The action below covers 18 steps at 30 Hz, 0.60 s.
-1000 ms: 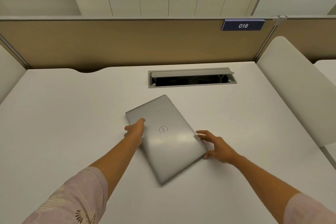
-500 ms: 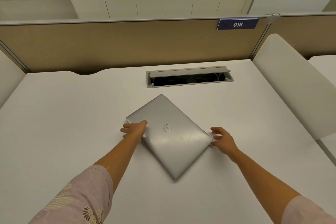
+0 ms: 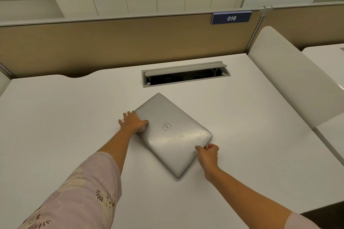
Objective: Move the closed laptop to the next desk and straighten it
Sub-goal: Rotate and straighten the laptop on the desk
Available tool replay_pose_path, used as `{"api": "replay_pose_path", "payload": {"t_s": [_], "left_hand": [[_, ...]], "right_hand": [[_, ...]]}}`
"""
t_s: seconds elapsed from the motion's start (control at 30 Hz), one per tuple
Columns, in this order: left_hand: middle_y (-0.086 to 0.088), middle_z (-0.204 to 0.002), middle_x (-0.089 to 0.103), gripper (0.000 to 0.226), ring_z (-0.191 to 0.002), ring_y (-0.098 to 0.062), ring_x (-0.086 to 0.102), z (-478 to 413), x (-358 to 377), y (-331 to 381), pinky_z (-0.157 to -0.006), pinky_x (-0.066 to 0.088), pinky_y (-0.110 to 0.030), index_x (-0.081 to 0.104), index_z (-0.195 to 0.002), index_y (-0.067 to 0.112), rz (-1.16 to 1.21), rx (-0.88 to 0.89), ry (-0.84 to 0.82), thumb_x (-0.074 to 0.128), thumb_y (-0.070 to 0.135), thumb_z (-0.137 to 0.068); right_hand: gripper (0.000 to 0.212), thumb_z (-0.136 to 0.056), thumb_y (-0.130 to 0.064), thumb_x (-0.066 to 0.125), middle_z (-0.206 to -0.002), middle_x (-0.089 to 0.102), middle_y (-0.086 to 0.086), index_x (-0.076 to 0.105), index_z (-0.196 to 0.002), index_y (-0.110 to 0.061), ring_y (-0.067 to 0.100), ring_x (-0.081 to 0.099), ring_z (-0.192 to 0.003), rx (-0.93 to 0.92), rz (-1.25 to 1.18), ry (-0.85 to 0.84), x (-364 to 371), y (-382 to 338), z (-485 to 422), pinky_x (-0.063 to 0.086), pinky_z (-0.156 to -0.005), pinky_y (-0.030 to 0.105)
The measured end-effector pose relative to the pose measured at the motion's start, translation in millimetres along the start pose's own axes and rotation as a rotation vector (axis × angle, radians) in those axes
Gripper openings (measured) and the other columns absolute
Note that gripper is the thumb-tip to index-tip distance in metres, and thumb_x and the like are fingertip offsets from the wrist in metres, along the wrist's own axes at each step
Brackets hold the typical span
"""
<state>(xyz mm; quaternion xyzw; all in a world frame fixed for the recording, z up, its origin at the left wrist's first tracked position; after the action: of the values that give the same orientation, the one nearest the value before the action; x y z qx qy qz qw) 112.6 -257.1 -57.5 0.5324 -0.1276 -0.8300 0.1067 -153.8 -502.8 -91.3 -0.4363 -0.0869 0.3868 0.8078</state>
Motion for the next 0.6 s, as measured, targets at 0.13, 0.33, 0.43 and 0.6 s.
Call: {"api": "replay_pose_path", "payload": {"t_s": [0.13, 0.33, 0.43, 0.6], "left_hand": [[-0.016, -0.151, 0.029, 0.094, -0.142, -0.030, 0.026, 5.8, -0.9, -2.8, -0.116, 0.017, -0.047, 0.026, -0.144, 0.007, 0.003, 0.098, 0.021, 0.065, 0.058, -0.076], [-0.019, -0.136, 0.040, 0.098, -0.128, -0.037, 0.040, 20.3, -9.3, -14.5, -0.105, 0.038, -0.046, 0.037, -0.136, 0.006, 0.110, 0.075, 0.027, 0.070, 0.067, -0.066], [-0.020, -0.135, 0.040, 0.099, -0.128, -0.037, 0.036, 27.5, -4.1, -26.8, -0.106, 0.034, -0.045, 0.034, -0.135, 0.007, 0.069, -0.006, 0.048, 0.061, 0.073, -0.068], [-0.023, -0.141, 0.033, 0.114, -0.131, -0.037, 0.029, 46.3, 15.4, -46.4, -0.108, 0.028, -0.044, 0.018, -0.144, 0.007, 0.069, -0.192, -0.018, 0.050, 0.084, -0.066]], "right_hand": [[0.061, -0.087, -0.019, 0.064, -0.127, 0.048, 0.003, 0.028, -0.137, -0.016, 0.022, 0.053, -0.105, -0.029, -0.033, -0.031, 12.6, -2.4, 8.8, 0.041, -0.082, 0.033], [0.077, -0.082, -0.023, 0.069, -0.142, 0.047, 0.005, 0.024, -0.145, -0.022, 0.026, 0.053, -0.121, -0.106, 0.007, -0.007, 9.0, -12.4, 12.4, 0.044, -0.104, 0.043], [0.075, -0.079, -0.022, 0.069, -0.141, 0.049, 0.007, 0.029, -0.142, -0.023, 0.027, 0.055, -0.119, -0.132, 0.061, 0.016, 7.4, -25.6, 5.0, 0.045, -0.103, 0.045], [0.064, -0.078, -0.019, 0.070, -0.127, 0.062, 0.005, 0.039, -0.134, -0.023, 0.022, 0.059, -0.095, -0.223, 0.140, 0.028, 2.5, -59.8, -21.8, 0.046, -0.084, 0.033]]}}
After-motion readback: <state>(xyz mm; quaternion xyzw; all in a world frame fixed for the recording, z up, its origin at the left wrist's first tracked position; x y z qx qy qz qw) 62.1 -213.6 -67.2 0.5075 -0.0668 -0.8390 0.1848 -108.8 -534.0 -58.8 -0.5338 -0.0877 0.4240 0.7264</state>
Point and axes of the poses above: each hand's wrist, its own z-axis away from the middle knuckle, its own x-axis out of the palm, y = z × x, the point moved 10 cm from there along -z, towards the middle knuckle
